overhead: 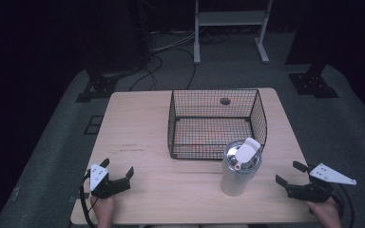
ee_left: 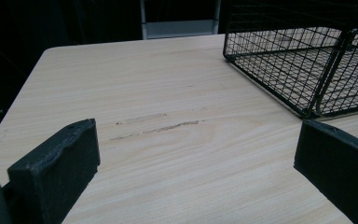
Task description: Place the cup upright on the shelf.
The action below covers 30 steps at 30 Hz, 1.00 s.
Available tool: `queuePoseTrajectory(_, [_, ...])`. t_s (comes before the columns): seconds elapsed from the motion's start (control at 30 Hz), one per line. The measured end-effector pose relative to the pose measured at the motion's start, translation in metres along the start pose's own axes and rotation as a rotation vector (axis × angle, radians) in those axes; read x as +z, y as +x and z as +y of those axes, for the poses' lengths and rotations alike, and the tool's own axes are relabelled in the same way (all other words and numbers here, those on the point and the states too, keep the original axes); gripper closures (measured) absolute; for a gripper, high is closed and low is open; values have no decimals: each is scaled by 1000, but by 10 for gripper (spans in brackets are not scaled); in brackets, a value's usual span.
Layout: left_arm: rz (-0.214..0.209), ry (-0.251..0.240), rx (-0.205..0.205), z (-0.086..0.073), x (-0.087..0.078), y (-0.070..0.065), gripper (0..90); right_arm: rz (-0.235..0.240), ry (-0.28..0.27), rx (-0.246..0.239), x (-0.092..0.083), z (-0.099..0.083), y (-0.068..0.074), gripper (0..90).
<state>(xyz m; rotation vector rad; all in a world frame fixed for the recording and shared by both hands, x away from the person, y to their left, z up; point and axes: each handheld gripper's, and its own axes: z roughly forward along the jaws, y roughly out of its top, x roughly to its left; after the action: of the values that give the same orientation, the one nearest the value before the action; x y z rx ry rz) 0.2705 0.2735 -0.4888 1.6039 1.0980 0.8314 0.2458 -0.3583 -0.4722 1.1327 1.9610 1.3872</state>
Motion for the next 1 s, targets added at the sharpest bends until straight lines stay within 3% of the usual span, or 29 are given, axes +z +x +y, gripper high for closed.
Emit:
queuePoseTrajectory(0.3, [1, -12, 7, -1, -1, -1, 0, 75, 1, -84, -9, 14, 18, 77])
queuePoseTrajectory(0.6, [0, -15, 4, -1, -2, -1, 0, 137, 22, -161, -6, 26, 37, 76])
queuePoseTrajectory(1.0, [-1, -21, 6, -1, -2, -1, 0, 212, 28, -194, 0, 34, 50, 76])
